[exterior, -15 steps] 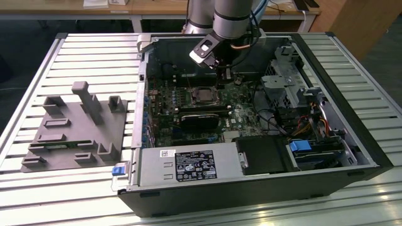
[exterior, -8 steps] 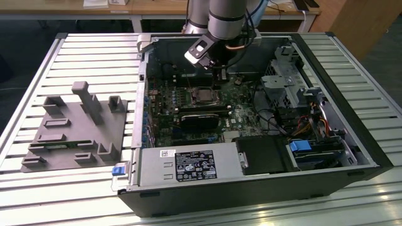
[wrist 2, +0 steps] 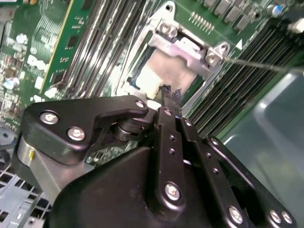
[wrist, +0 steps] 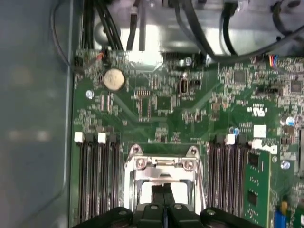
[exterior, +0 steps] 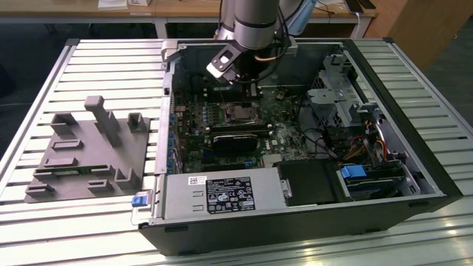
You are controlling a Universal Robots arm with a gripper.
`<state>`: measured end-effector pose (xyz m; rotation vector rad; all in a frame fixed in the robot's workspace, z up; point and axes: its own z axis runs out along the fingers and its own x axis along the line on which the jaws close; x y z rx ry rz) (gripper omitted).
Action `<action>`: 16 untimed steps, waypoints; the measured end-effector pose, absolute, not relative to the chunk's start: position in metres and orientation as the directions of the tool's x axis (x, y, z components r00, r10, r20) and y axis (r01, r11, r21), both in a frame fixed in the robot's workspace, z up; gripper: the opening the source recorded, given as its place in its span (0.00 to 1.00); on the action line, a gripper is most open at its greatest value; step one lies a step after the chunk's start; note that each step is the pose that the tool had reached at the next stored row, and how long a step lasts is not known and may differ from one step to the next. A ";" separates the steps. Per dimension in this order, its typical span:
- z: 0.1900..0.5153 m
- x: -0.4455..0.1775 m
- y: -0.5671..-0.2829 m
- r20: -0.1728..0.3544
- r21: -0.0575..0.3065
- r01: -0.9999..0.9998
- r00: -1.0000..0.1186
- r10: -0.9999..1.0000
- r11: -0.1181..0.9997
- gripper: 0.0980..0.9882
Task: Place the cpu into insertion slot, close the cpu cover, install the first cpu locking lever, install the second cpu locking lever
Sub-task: 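Close the cpu cover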
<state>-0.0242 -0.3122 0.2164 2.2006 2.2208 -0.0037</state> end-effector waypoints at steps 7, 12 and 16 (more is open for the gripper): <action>0.213 -0.034 -0.312 -0.012 0.009 1.000 -0.009 1.000 0.009 0.01; 0.210 -0.044 -0.312 -0.012 0.009 1.000 -0.009 1.000 0.009 0.01; 0.209 -0.050 -0.312 -0.012 0.009 1.000 -0.009 1.000 0.009 0.01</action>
